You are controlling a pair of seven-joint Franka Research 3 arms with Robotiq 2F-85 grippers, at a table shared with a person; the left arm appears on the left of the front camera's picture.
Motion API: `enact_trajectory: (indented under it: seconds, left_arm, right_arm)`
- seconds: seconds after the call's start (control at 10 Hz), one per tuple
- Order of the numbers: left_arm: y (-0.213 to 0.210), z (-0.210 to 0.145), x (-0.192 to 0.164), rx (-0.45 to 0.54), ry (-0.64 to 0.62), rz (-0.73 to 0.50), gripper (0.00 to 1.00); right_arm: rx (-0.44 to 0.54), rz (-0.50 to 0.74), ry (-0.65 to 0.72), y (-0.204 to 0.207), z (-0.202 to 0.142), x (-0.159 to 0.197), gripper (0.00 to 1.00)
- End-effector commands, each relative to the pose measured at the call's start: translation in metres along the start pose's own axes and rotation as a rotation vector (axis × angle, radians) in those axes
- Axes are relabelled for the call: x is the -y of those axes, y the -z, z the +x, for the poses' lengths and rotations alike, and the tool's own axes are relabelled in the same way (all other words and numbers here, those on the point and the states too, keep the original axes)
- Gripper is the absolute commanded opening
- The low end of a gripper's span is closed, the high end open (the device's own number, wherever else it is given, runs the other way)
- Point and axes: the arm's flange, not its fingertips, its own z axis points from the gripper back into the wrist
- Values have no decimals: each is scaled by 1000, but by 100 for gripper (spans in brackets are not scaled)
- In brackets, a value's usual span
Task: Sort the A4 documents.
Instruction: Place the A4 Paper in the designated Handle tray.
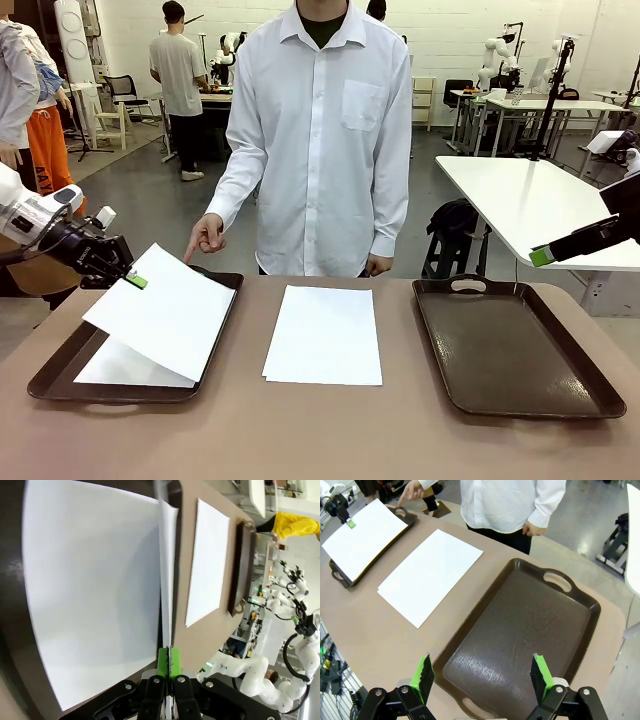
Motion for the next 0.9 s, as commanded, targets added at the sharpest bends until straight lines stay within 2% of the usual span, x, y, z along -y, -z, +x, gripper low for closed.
enact_trajectory:
  seconds: [0.0,0.4,0.8]
  left_arm:
    - [-8,4,-4,19,-45,52,1]
    - [-4,23,-8,-30,-44,91,1]
    - [3,30,-17,-78,-99,132,1]
  right_arm:
    - [2,12,3,2,0,0,100]
    - [2,12,3,2,0,0,100]
    - [2,12,3,2,0,0,100]
